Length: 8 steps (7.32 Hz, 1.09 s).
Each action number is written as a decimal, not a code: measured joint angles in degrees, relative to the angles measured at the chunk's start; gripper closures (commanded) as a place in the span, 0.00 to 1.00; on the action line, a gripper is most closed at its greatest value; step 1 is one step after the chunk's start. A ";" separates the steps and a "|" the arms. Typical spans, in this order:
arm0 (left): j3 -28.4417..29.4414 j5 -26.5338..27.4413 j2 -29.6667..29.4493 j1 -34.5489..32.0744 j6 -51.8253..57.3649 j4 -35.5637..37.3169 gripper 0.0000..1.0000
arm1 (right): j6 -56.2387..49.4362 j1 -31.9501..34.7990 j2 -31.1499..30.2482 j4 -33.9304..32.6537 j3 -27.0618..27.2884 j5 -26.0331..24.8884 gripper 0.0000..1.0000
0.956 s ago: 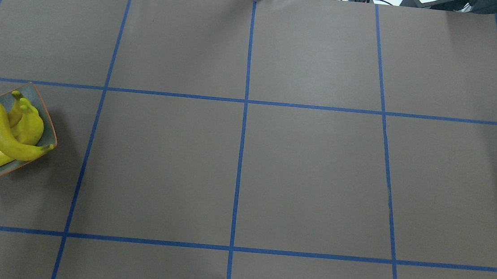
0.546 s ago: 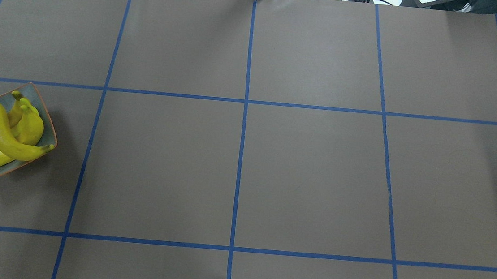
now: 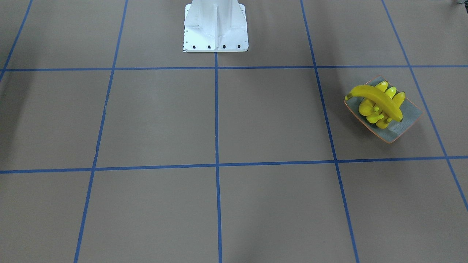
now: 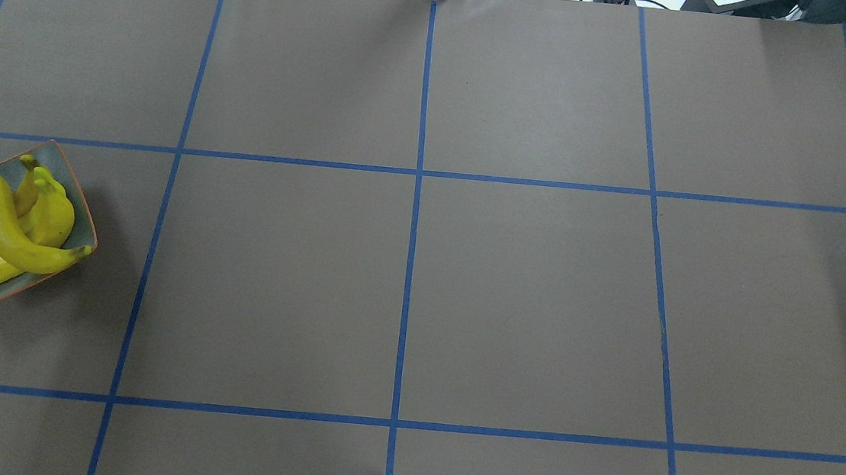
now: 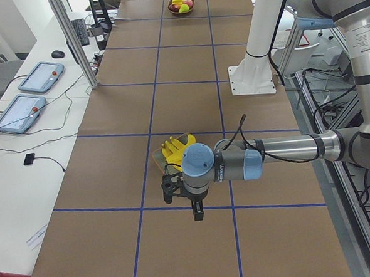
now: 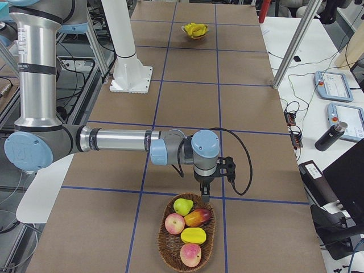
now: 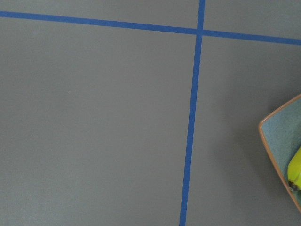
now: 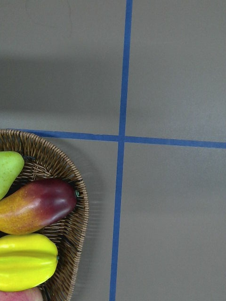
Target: Transfer all bananas from basket to plate
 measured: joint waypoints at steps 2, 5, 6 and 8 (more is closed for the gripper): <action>0.34 0.04 0.87 0.07 -0.04 0.06 0.00 | 0.06 -0.07 0.17 0.08 0.50 -0.09 0.00; 0.92 -0.03 2.02 0.14 -0.11 0.40 0.00 | 0.05 -0.13 0.05 0.47 1.43 -0.01 0.00; 1.13 -0.06 2.06 0.15 -0.09 0.47 0.00 | 0.03 -0.13 -0.16 0.61 1.48 -0.02 0.00; 1.18 -0.17 2.05 0.22 -0.12 0.43 0.00 | 0.01 -0.13 -0.41 0.70 1.50 -0.01 0.00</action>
